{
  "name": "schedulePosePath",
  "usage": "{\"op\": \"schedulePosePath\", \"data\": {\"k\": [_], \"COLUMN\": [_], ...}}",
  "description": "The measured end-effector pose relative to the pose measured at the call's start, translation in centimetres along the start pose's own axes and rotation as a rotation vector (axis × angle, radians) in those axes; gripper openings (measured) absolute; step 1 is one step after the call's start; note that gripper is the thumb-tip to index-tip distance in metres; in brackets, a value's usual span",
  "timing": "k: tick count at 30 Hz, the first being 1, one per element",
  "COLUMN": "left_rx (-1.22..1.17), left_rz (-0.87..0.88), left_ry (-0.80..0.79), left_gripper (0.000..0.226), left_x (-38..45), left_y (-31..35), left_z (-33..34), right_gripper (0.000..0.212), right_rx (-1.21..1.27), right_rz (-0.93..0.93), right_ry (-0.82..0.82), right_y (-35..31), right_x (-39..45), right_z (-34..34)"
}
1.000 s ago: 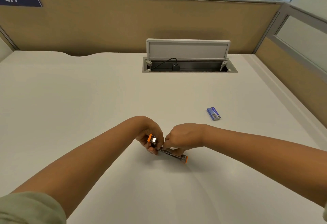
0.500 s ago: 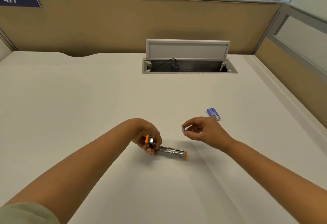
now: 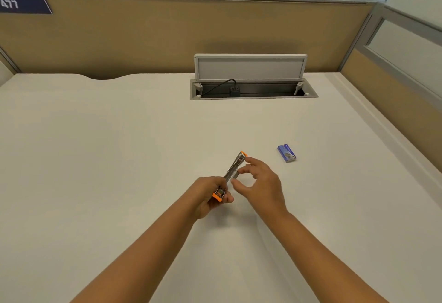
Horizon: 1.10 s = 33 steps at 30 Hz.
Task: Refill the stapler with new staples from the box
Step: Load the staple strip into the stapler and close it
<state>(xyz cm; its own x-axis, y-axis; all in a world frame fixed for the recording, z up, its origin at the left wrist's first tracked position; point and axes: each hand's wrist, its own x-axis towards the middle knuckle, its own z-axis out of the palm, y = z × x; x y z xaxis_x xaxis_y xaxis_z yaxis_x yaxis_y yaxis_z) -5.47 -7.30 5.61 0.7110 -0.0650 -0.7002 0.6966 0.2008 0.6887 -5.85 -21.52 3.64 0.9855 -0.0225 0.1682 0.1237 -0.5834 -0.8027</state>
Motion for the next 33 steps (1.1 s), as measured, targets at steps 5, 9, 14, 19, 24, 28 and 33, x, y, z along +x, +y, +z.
{"op": "schedulePosePath", "data": {"k": [5,9,14,19,24,28,33], "left_rx": [-0.012,-0.008,0.033,0.058,0.092,0.084,0.068], "left_rz": [0.044,0.080,0.114,0.114,0.109,0.106,0.094], "left_ry": [-0.019,-0.042,-0.086,-0.093,-0.107,-0.112,-0.090], "left_gripper": [0.012,0.025,0.045,0.045,0.041,0.037,0.034], "left_x": [-1.0,-1.6,-1.8,-1.8,-1.8,-1.8,-1.7], "left_y": [0.0,0.1,-0.1,0.0,0.3,0.3,0.2], "left_z": [0.3,0.3,0.4,0.6,0.4,0.5,0.6], "right_gripper": [0.019,0.019,0.020,0.022,0.026,0.023,0.024], "right_rx": [-0.059,-0.050,-0.142,-0.260,-0.369,-0.347,-0.318], "right_rz": [-0.028,-0.020,-0.042,-0.105,-0.150,-0.115,-0.062], "right_ry": [-0.001,-0.037,-0.037,-0.025,-0.051,-0.055,-0.081], "right_y": [-0.4,-0.6,-0.5,-0.5,-0.1,0.0,0.0], "right_x": [0.0,0.4,0.8,0.9,0.9,1.1,1.1], "right_z": [0.7,0.7,0.5,0.6,0.6,0.6,0.5]}}
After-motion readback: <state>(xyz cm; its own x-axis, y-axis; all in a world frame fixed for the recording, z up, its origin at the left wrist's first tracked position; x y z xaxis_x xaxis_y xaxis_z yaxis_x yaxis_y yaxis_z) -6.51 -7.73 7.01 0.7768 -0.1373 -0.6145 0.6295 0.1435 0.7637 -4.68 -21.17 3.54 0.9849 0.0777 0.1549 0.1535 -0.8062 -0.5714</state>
